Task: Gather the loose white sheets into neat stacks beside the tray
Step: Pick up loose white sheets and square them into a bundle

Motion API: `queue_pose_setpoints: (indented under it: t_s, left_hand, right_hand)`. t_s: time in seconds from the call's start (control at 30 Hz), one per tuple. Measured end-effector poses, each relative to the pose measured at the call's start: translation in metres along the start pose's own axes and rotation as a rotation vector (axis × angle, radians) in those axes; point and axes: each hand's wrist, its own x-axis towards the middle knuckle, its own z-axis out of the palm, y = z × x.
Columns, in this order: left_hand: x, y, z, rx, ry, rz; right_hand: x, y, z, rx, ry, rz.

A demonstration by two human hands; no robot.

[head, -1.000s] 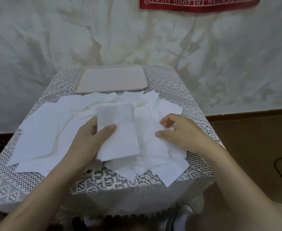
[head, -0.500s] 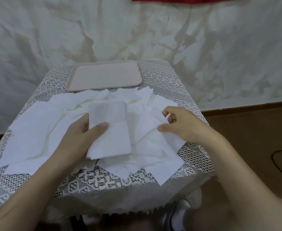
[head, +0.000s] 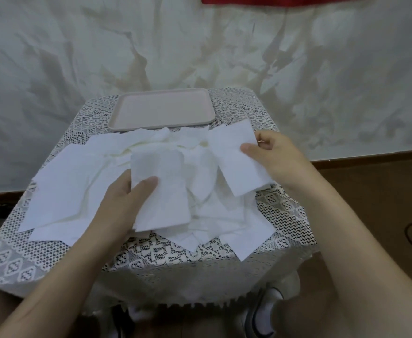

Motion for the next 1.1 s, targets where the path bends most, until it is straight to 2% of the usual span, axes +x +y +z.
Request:
queue_pose_setpoints:
  t_s: [0.17,0.37,0.57,0.97,1.1]
  left_hand:
    - [-0.001,-0.003,-0.001,-0.025,0.001,0.008]
    - [-0.001,-0.003,-0.002,-0.045,0.018,0.001]
    - [0.0,-0.002,-0.002,-0.063,0.017,-0.022]
    - [0.0,-0.002,-0.004,-0.074,0.006,-0.031]
    - [-0.002,0.001,-0.002,-0.086,0.002,-0.04]
  right_hand:
    - [0.008,-0.004,0.019,-0.006,-0.006,0.013]
    - [0.014,-0.004,0.001,0.072,0.052,0.049]
    - [0.012,-0.001,0.016,-0.024,-0.042,0.083]
    - [0.006,-0.022,0.023,0.031,-0.108,0.084]
    - [0.011,-0.021,0.033,-0.122,-0.077,0.052]
